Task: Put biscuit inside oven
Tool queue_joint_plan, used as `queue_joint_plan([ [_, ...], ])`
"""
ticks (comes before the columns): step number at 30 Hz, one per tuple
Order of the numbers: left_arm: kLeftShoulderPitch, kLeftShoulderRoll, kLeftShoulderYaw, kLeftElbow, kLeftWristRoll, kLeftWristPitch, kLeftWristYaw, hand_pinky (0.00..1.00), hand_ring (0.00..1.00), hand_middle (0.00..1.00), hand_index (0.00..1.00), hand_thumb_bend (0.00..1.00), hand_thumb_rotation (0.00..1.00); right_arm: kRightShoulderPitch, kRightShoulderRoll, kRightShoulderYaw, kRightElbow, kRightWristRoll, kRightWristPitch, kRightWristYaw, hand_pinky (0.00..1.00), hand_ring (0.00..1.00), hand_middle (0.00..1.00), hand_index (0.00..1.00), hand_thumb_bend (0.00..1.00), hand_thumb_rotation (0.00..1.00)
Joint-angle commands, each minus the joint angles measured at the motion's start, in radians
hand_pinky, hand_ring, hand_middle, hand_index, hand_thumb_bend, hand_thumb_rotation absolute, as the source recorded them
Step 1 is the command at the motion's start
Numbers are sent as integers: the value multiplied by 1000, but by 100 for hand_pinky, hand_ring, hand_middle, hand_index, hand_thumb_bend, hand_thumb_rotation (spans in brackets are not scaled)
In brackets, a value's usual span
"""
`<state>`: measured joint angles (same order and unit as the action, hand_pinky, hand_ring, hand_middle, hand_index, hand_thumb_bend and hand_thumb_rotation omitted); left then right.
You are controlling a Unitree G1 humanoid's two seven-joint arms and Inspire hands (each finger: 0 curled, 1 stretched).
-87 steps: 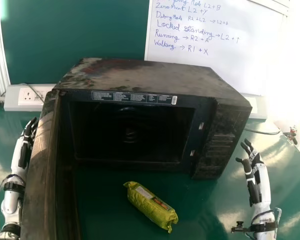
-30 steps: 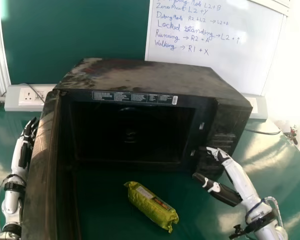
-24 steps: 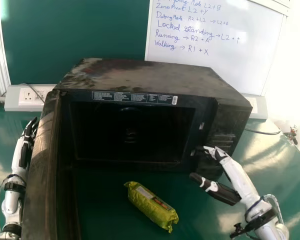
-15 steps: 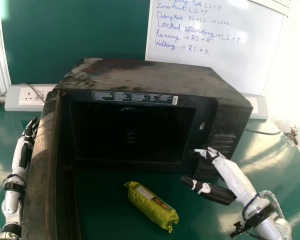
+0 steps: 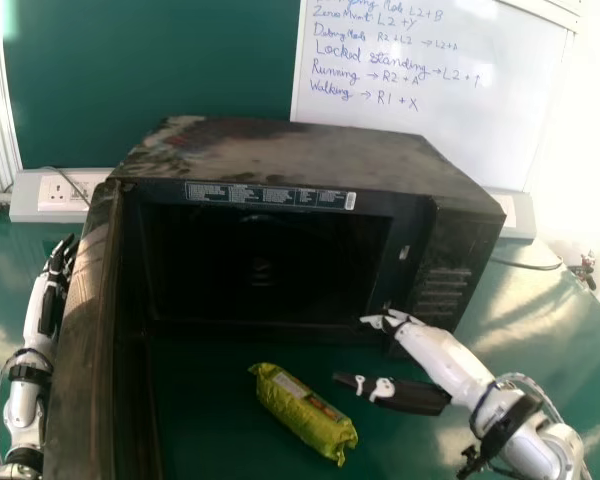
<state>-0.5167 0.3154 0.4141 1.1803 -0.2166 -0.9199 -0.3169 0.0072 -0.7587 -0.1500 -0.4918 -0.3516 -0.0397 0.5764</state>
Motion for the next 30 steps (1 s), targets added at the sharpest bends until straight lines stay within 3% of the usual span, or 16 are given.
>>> queue_joint_plan([
  [1,60,-69,3,32,-15,-5,7,100,100,100,100,100,100,-29,-26,25,-20,-18,26,31,81,82,84,90,100,74],
  [5,59,-74,7,30,-26,-4,-13,100,100,100,100,100,100,-61,-47,65,-35,-54,56,72,83,82,85,91,100,77],
  [10,62,-73,1,30,-14,-10,0,100,100,100,100,100,100,-96,-56,110,-45,-93,82,106,82,80,83,89,100,73],
  [15,60,-76,5,29,-21,-9,-7,100,100,100,100,100,100,-128,-55,156,-56,-145,120,142,83,80,84,88,100,75],
  [30,62,-78,0,26,-12,-7,10,100,100,100,100,100,100,-196,-39,274,-45,-306,148,191,84,80,81,87,100,77],
])
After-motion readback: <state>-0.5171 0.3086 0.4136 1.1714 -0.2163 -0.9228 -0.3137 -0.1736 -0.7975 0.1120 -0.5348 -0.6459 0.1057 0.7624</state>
